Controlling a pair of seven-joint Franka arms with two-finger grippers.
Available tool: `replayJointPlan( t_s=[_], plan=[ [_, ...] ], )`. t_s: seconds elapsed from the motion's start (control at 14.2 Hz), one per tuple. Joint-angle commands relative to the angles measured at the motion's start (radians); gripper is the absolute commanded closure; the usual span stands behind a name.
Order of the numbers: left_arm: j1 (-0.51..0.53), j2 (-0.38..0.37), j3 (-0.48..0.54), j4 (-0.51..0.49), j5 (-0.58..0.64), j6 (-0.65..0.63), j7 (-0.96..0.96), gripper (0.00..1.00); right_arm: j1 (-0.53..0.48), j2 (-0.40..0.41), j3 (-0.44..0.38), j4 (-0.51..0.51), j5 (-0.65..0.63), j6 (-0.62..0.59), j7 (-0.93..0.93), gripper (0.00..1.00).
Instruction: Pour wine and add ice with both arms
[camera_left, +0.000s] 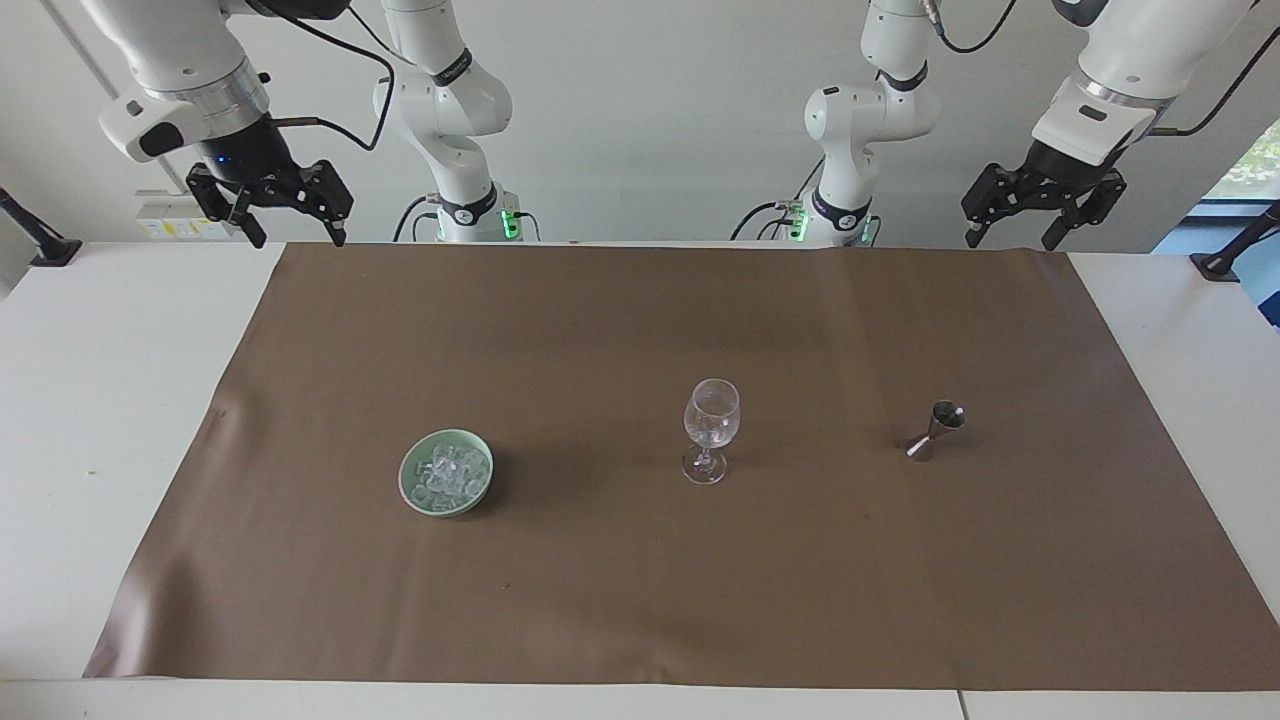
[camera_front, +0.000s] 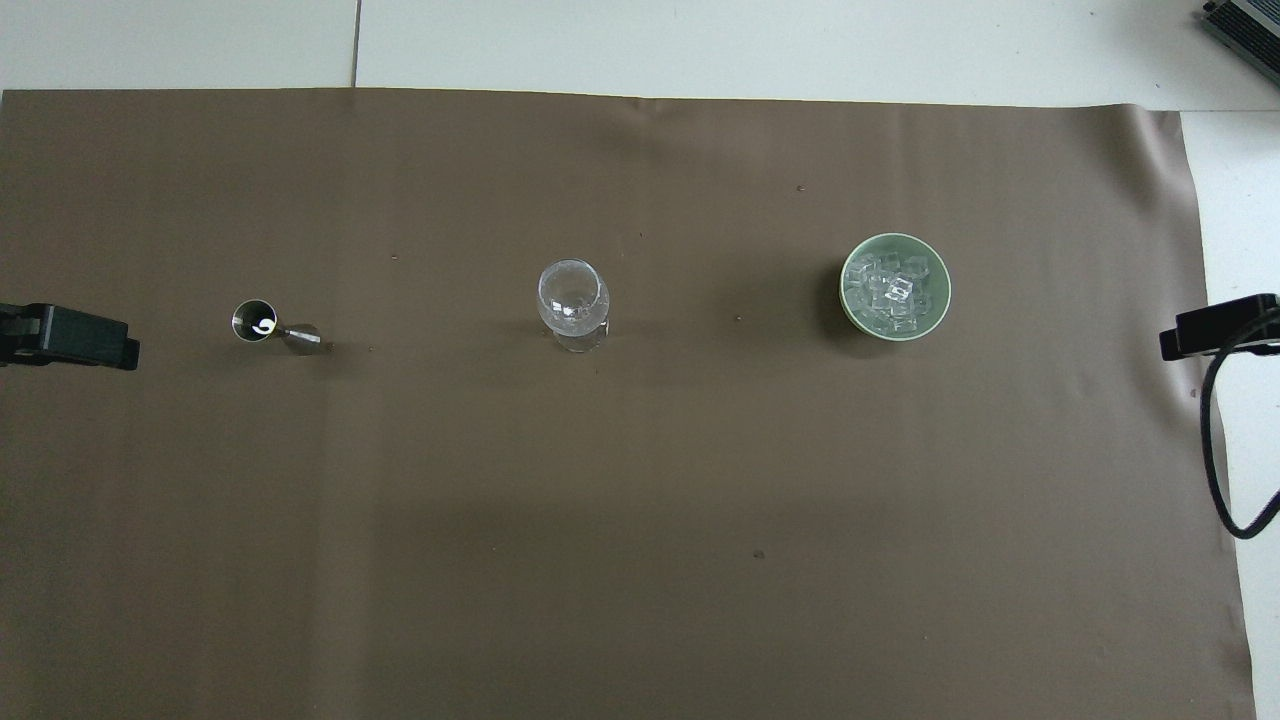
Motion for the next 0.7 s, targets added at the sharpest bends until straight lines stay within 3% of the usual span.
replayJointPlan(
  t_s=[0.0, 0.63],
  plan=[
    [0.0, -0.006, -0.002, 0.011, 0.012, -0.026, 0.039, 0.0, -0.003, -0.011, -0.001, -0.014, 0.017, 0.006, -0.006, 0.0],
    [0.004, -0.007, 0.009, 0.004, 0.001, -0.04, 0.046, 0.0, -0.003, -0.011, -0.001, -0.014, 0.017, 0.006, -0.006, 0.0]
  ],
)
